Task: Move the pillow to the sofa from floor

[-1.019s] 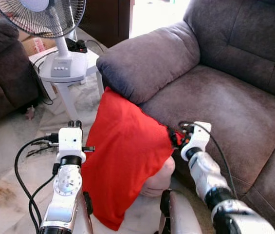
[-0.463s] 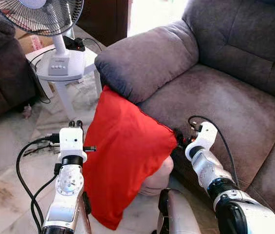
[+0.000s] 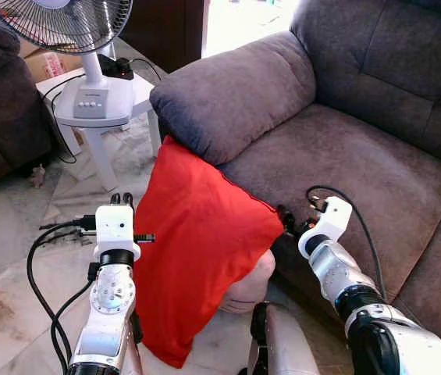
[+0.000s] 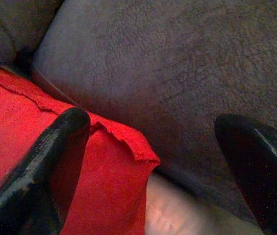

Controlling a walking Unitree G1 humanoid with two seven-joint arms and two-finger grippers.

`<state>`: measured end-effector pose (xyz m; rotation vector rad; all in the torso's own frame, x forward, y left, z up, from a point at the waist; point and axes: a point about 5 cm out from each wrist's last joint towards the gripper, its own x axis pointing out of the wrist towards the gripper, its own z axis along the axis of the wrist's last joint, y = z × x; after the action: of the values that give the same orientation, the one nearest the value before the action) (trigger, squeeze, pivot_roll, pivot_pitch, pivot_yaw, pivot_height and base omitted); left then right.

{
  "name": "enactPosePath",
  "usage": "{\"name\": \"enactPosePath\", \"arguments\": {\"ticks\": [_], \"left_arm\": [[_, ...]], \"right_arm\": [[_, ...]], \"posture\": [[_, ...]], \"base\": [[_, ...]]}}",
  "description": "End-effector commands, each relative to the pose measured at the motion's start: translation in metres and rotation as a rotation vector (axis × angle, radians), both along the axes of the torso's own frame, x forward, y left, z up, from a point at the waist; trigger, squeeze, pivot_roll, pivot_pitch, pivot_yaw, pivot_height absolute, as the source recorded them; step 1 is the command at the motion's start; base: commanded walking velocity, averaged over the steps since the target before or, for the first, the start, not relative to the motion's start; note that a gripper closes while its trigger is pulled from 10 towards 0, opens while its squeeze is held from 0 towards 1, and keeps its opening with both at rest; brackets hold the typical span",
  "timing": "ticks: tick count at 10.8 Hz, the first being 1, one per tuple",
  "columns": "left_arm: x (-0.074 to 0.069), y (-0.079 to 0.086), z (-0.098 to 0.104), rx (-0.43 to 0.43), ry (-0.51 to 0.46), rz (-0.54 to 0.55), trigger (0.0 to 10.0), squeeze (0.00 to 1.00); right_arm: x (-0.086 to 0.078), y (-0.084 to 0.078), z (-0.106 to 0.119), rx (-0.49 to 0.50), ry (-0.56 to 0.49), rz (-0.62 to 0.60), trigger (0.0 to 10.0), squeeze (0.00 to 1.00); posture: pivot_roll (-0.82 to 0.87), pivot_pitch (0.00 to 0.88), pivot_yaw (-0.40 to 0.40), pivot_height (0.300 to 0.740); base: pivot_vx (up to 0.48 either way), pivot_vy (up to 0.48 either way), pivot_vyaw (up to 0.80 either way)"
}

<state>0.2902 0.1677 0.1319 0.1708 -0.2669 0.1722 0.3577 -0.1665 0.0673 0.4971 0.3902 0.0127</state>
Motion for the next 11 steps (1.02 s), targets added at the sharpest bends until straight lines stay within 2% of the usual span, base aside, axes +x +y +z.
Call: {"name": "enactPosePath", "arguments": {"ticks": [1, 2, 4, 5, 7, 9, 11], "left_arm": [[-0.003, -0.003, -0.004, 0.020, 0.006, -0.007, 10.0, 0.00], [-0.003, -0.002, -0.002, 0.009, -0.001, -0.009, 10.0, 0.00], [-0.005, -0.004, -0.002, 0.011, -0.004, -0.012, 10.0, 0.00], [-0.010, -0.005, -0.001, 0.009, -0.009, -0.024, 10.0, 0.00], [-0.017, -0.001, 0.001, 0.018, -0.004, -0.014, 10.0, 0.00], [-0.025, 0.005, 0.006, 0.030, -0.007, -0.004, 10.0, 0.00], [-0.029, 0.005, 0.009, 0.037, 0.003, -0.007, 10.0, 0.00]], "right_arm": [[0.000, -0.001, 0.000, 0.007, 0.013, -0.008, 10.0, 0.00], [0.002, 0.004, 0.002, 0.028, -0.005, 0.026, 10.0, 0.00], [0.003, 0.003, 0.003, -0.041, -0.004, 0.038, 10.0, 0.00], [0.004, 0.007, 0.004, -0.039, -0.009, 0.057, 10.0, 0.00], [0.003, 0.014, 0.003, -0.108, -0.019, 0.098, 10.0, 0.00], [0.002, 0.017, 0.000, -0.098, -0.015, 0.082, 10.0, 0.00], [0.000, 0.025, -0.002, -0.096, -0.021, 0.116, 10.0, 0.00]], "posture": [[0.09, 0.120, -0.145, 0.525], [0.09, 0.121, -0.146, 0.525], [0.11, 0.139, -0.149, 0.525], [0.12, 0.158, -0.149, 0.525], [0.14, 0.185, -0.148, 0.525], [0.16, 0.215, -0.144, 0.525], [0.18, 0.237, -0.136, 0.525]], "base": [[0.000, 0.000, 0.00], [0.000, 0.000, 0.00], [0.000, 0.000, 0.00], [0.000, 0.000, 0.00], [0.000, 0.000, 0.00], [0.000, 0.000, 0.00], [0.000, 0.000, 0.00]]}}
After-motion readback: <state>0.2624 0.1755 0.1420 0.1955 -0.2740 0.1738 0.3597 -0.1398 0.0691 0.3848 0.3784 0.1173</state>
